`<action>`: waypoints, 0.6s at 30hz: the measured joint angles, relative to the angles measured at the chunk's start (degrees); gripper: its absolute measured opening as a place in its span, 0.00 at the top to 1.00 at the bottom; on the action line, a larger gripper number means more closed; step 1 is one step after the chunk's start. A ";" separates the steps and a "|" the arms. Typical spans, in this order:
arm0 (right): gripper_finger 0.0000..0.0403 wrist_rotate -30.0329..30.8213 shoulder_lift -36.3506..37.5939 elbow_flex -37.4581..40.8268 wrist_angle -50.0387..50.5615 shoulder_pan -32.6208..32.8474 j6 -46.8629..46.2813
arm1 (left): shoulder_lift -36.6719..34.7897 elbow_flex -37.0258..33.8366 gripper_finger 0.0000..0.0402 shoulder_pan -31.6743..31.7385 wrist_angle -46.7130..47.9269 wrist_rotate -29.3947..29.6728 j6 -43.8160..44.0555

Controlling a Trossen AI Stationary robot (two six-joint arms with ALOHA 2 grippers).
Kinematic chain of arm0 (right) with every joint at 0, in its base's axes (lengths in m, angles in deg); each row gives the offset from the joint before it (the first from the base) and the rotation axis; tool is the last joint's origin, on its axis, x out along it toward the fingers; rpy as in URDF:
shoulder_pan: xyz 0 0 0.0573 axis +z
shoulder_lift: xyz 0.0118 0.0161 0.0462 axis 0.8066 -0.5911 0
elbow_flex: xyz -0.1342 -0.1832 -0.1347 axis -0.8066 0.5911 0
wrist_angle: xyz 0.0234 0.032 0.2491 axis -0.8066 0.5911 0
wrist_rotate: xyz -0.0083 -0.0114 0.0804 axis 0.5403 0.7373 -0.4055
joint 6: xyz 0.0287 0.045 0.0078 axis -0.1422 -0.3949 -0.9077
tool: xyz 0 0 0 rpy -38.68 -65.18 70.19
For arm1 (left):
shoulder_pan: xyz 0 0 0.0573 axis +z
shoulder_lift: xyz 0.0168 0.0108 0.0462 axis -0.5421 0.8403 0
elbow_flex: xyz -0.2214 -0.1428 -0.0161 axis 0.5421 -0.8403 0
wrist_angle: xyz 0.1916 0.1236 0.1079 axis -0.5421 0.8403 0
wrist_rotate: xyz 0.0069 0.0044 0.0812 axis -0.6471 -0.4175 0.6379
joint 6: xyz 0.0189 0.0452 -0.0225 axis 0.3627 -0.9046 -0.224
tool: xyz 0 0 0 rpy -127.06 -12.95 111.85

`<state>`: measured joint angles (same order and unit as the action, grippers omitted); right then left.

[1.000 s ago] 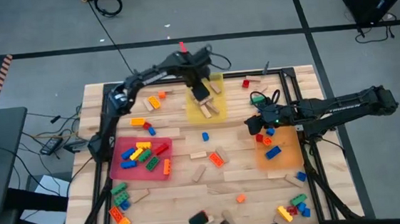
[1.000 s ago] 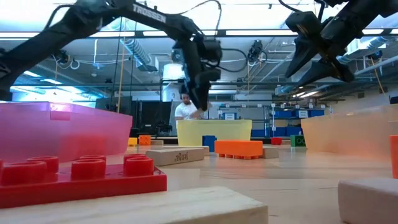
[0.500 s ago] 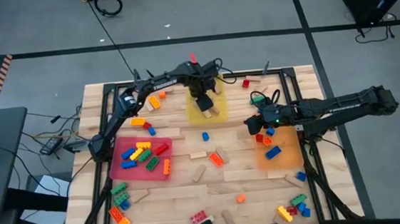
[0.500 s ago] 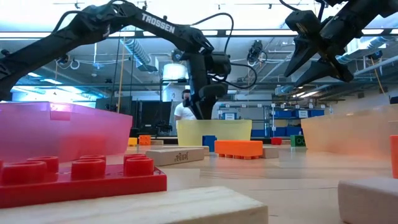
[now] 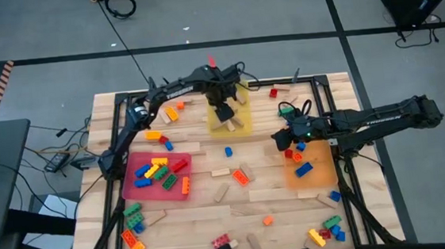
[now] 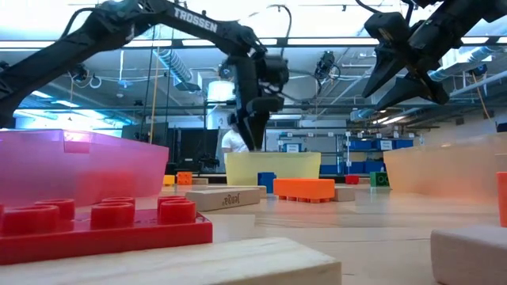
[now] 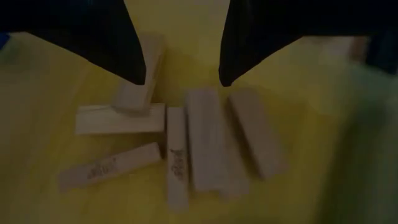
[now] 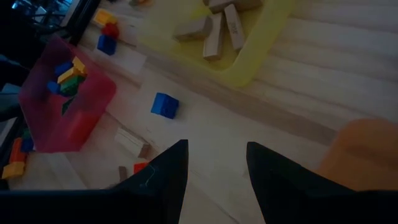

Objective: Sort blocks by size
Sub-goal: Put the 1 stud blue game piece into the orange bin

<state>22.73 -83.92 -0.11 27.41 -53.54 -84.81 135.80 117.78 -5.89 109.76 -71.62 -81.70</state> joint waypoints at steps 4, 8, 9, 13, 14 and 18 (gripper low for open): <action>0.56 -0.14 0.00 -0.02 0.00 0.00 0.79 | -3.72 -0.10 0.47 0.63 -0.77 0.23 0.18; 0.56 -0.15 0.00 -0.01 0.00 0.00 0.88 | -6.43 -0.12 0.47 1.57 -0.05 0.74 1.31; 0.56 -0.15 0.00 -0.02 0.00 0.00 0.88 | -7.00 -0.13 0.47 1.89 0.37 0.93 1.44; 0.56 -0.17 0.00 -0.01 0.00 0.00 0.88 | -8.80 -0.15 0.47 2.56 2.62 1.90 2.65; 0.56 -0.17 0.00 -0.01 0.05 0.00 0.88 | -8.94 -0.15 0.47 2.62 3.33 2.31 2.85; 0.56 -0.17 0.00 -0.02 0.00 0.00 0.88 | -12.04 -4.62 0.47 2.79 3.24 4.43 3.46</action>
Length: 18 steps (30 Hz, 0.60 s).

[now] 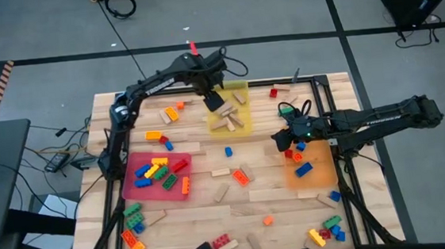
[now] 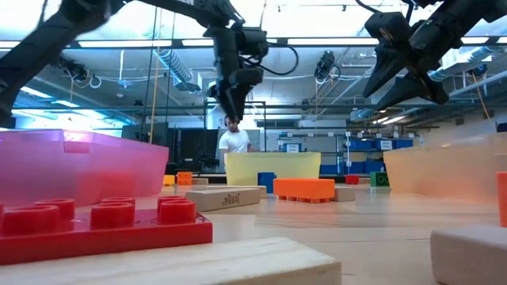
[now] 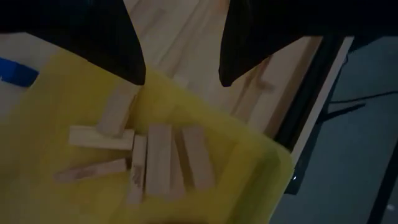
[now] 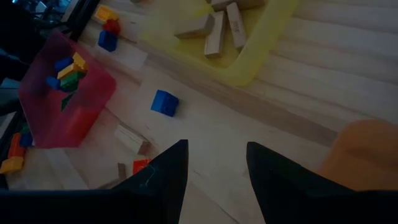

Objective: Sort blocks by size
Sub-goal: Put the 1 stud blue game piece into the orange bin

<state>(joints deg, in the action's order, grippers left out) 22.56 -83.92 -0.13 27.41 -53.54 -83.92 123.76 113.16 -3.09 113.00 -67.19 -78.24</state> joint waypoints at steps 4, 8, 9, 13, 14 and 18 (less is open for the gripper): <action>0.56 -0.04 0.00 0.01 0.03 0.00 0.00 | -7.84 -13.07 0.47 0.66 -5.80 1.16 4.20; 0.56 -0.20 0.00 0.00 0.06 0.00 0.77 | -17.81 -28.16 0.47 1.01 -11.05 4.57 12.10; 0.56 -0.20 0.00 0.02 0.04 0.00 1.33 | -20.22 -31.18 0.47 1.01 -11.35 5.49 15.11; 0.56 -0.07 0.00 0.01 0.04 0.00 3.58 | -27.88 -40.86 0.47 1.01 -11.14 6.74 27.74; 0.56 0.19 0.00 0.01 0.04 0.00 4.24 | -29.21 -42.60 0.47 1.00 -10.88 6.64 31.01; 0.56 0.46 0.00 0.00 0.03 -0.09 7.41 | -32.44 -47.52 0.47 0.98 -9.40 4.09 42.59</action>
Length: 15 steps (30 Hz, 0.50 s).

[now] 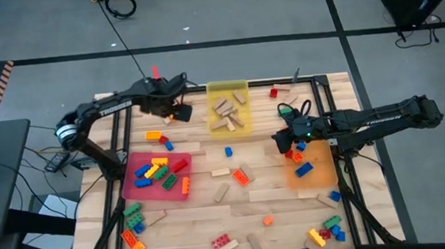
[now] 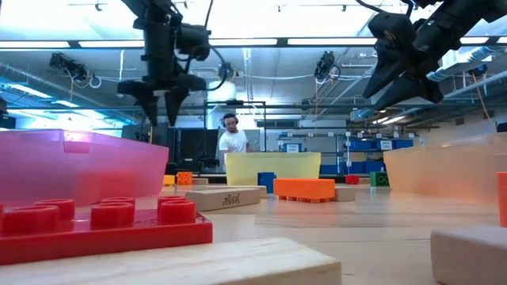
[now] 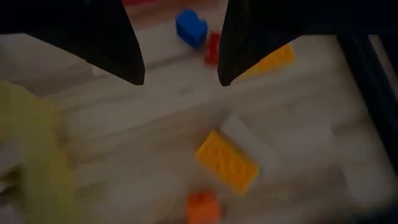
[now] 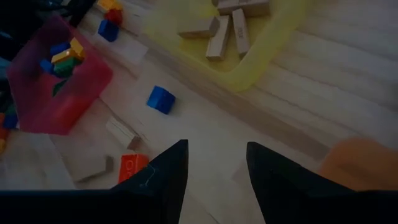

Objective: Sort blocks by size
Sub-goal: Put the 1 stud blue game piece into the orange bin

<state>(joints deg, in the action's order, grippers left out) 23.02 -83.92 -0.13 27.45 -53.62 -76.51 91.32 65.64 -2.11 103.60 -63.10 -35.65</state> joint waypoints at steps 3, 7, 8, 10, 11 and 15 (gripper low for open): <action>0.56 0.02 0.00 0.01 0.01 0.00 2.27 | 0.06 -2.21 0.47 -0.07 0.76 -3.84 5.90; 0.56 -0.25 0.00 0.00 0.01 0.00 5.03 | 0.40 -5.11 0.47 -1.38 1.33 -5.50 9.90; 0.56 -0.71 0.00 0.00 0.04 0.00 5.39 | 0.41 -5.95 0.47 -1.94 1.50 -5.41 10.92; 0.56 -1.01 0.00 0.00 0.12 0.00 6.01 | 0.39 -7.61 0.47 -3.05 1.52 -5.41 12.90; 0.56 -1.11 0.00 0.02 0.16 0.00 6.11 | 0.39 -8.61 0.47 -3.44 1.34 -5.47 13.57; 0.56 -1.27 0.00 0.01 0.19 0.23 6.11 | 0.39 -12.99 0.47 -3.78 -0.17 -7.87 16.40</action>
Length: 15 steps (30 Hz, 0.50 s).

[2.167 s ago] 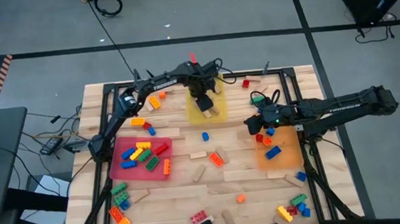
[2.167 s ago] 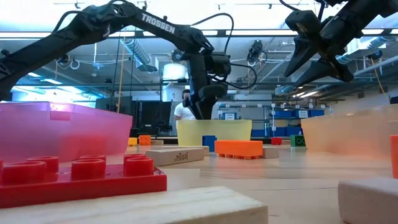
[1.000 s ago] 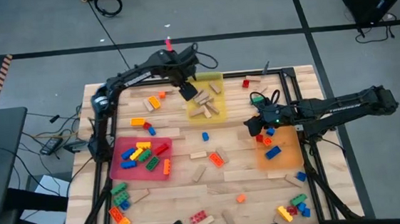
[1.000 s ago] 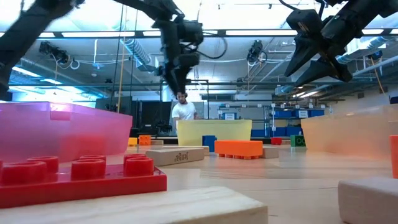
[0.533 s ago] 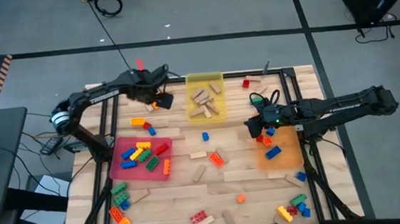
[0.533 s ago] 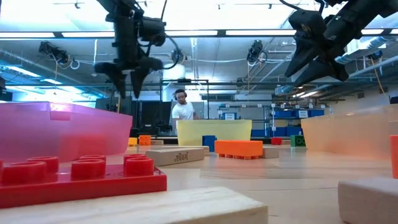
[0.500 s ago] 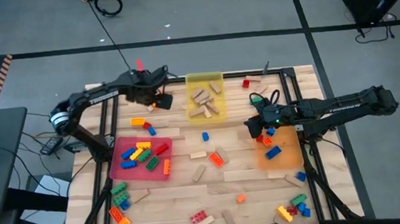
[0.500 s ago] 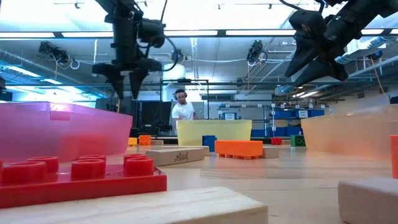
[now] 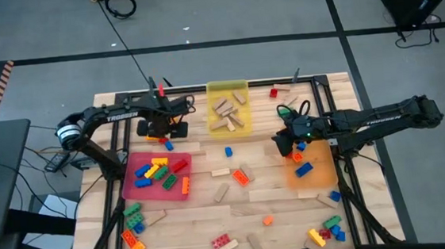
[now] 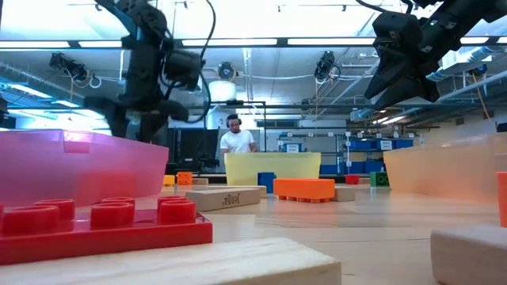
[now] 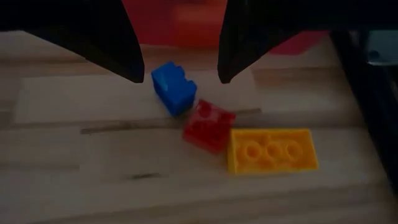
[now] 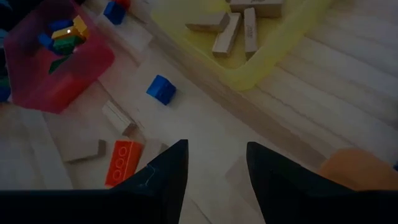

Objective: Sort blocks by size
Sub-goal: Put the 1 stud blue game piece into the orange bin

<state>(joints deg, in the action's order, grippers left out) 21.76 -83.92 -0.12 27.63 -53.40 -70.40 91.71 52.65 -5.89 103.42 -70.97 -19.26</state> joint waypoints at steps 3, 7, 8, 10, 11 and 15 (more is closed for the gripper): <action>0.56 -0.03 0.00 -0.01 0.00 0.32 0.16 | 0.02 -3.57 0.47 0.57 -4.16 -3.04 0.57; 0.56 -0.04 0.00 0.01 0.00 0.41 0.39 | 0.02 -7.24 0.47 0.87 -10.00 -6.78 3.44; 0.56 -0.07 0.00 0.00 0.00 0.41 0.39 | 0.02 -7.69 0.47 0.87 -10.58 -7.04 4.30; 0.56 -0.07 0.00 0.01 0.00 0.41 0.39 | 0.02 -8.48 0.47 0.87 -11.30 -7.38 5.97; 0.56 -0.07 0.00 0.01 0.00 0.41 0.39 | 0.02 -8.82 0.47 0.87 -11.05 -7.37 6.37; 0.56 -0.09 0.00 0.01 0.00 0.41 0.39 | 0.02 -9.60 0.47 0.87 -11.46 -7.33 6.52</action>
<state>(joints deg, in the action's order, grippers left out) 21.67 -83.92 -0.11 27.63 -52.99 -70.00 91.73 43.05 -5.01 91.96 -78.30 -12.73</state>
